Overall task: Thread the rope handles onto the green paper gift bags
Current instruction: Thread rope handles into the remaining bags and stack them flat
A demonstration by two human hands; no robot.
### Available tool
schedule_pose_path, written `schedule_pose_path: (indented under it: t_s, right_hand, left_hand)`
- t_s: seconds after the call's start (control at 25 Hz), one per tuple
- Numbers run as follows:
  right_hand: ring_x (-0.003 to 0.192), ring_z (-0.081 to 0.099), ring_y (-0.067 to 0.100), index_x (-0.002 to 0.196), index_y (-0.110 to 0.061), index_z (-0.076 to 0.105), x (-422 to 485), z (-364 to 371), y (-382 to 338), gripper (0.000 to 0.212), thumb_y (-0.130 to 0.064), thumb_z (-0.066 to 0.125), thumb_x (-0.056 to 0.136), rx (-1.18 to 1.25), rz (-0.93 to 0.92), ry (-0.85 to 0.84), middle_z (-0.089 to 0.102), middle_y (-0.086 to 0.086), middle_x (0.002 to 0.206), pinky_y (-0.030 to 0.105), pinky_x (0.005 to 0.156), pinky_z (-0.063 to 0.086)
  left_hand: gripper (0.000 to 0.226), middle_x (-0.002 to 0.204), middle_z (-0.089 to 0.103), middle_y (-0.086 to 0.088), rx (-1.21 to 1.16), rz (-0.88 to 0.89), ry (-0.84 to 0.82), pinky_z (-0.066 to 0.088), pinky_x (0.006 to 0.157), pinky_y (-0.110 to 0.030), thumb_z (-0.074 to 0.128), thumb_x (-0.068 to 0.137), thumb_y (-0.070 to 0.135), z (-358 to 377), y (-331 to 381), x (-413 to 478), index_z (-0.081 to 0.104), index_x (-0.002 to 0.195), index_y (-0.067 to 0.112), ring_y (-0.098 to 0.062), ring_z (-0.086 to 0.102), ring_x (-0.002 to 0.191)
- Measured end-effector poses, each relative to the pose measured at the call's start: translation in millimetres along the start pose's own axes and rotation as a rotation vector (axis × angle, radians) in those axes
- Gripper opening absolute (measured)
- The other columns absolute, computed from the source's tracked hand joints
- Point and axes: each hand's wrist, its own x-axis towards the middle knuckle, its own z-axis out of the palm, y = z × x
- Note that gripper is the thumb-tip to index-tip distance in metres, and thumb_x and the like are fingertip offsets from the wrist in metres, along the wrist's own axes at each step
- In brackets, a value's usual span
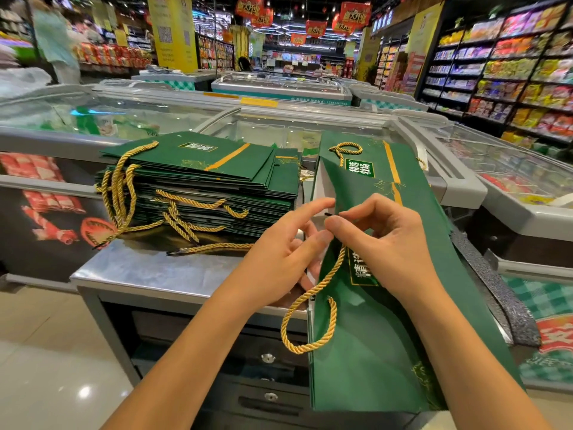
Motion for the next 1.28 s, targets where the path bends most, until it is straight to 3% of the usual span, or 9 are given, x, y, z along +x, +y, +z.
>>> schedule_pose_path:
  t_s: [0.16,0.32,0.52,0.68,0.76,0.88,0.96,1.16,1.28]
  right_hand:
    - [0.065,0.062,0.012,0.079,-0.01,0.068,1,1,2,0.021,-0.023,0.084,0.081,-0.023,0.006,0.01,0.071,0.004,0.075,0.019,0.061,0.046]
    - [0.063,0.059,0.004,0.079,-0.012,0.069,2,0,3,0.013,-0.015,0.079,0.085,-0.059,0.018,-0.004,0.069,-0.01,0.069,0.014,0.062,0.045]
    - [0.065,0.06,0.004,0.079,-0.013,0.069,1,-1,2,0.01,-0.013,0.077,0.086,-0.063,-0.007,0.003,0.07,-0.006,0.072,0.016,0.062,0.045]
    - [0.062,0.058,0.001,0.08,-0.013,0.068,1,2,1,0.011,-0.01,0.078,0.085,-0.061,-0.014,-0.034,0.069,-0.008,0.072,0.011,0.059,0.042]
    - [0.065,0.06,0.002,0.08,-0.014,0.068,0,3,0,0.011,-0.011,0.078,0.085,-0.075,-0.013,-0.043,0.069,-0.008,0.073,0.011,0.059,0.042]
    - [0.065,0.059,0.002,0.08,-0.014,0.068,0,4,-1,0.01,-0.013,0.077,0.084,-0.1,-0.012,-0.036,0.068,-0.01,0.073,0.011,0.06,0.043]
    - [0.064,0.057,0.001,0.081,-0.013,0.068,0,3,-1,0.01,-0.013,0.077,0.084,-0.091,-0.005,-0.026,0.067,-0.01,0.072,0.011,0.06,0.043]
    - [0.064,0.054,0.004,0.082,-0.013,0.068,-1,3,-1,0.009,-0.012,0.077,0.085,-0.072,0.008,-0.027,0.066,-0.003,0.074,0.014,0.06,0.045]
    - [0.065,0.054,0.005,0.084,-0.011,0.068,-1,3,-1,0.009,-0.012,0.077,0.084,-0.062,0.01,-0.024,0.066,0.0,0.075,0.015,0.061,0.045]
  left_hand:
    - [0.042,0.093,0.056,-0.006,0.076,0.011,0.016,0.054,0.06,-0.022,0.05,0.104,0.026,1,-1,0,0.046,0.142,0.042,-0.008,0.063,0.054]
    - [0.041,0.08,0.061,-0.001,-0.008,-0.047,0.005,0.054,0.059,-0.026,0.047,0.106,0.016,0,-4,1,0.051,0.139,0.04,-0.018,0.062,0.053]
    - [0.031,0.065,0.058,0.001,0.042,0.005,0.023,0.049,0.054,-0.023,0.052,0.104,0.013,2,-1,3,0.058,0.132,0.025,-0.007,0.051,0.043]
    - [0.018,0.059,0.055,0.005,0.056,0.038,0.153,0.058,0.071,-0.048,0.057,0.101,0.013,6,-2,5,0.065,0.116,0.019,-0.014,0.055,0.044]
    - [0.013,0.058,0.055,0.007,0.059,0.036,0.214,0.058,0.07,-0.052,0.058,0.1,0.013,6,-5,6,0.068,0.108,0.017,-0.014,0.054,0.044]
    - [0.013,0.068,0.058,0.003,0.054,0.02,0.297,0.053,0.054,-0.033,0.055,0.101,0.012,5,-5,5,0.067,0.101,0.017,-0.01,0.054,0.05]
    - [0.014,0.079,0.061,-0.002,-0.006,-0.022,0.376,0.05,0.053,-0.026,0.048,0.104,0.014,3,-6,2,0.061,0.101,0.019,-0.008,0.059,0.057]
    - [0.019,0.096,0.063,-0.011,-0.363,-0.11,0.615,0.063,0.071,-0.037,0.033,0.11,0.02,-4,-6,-2,0.05,0.102,0.017,-0.021,0.073,0.082]
    - [0.023,0.101,0.068,-0.017,-0.502,-0.193,0.602,0.063,0.073,-0.044,0.031,0.11,0.024,-7,-2,-1,0.049,0.1,0.012,-0.026,0.075,0.089]
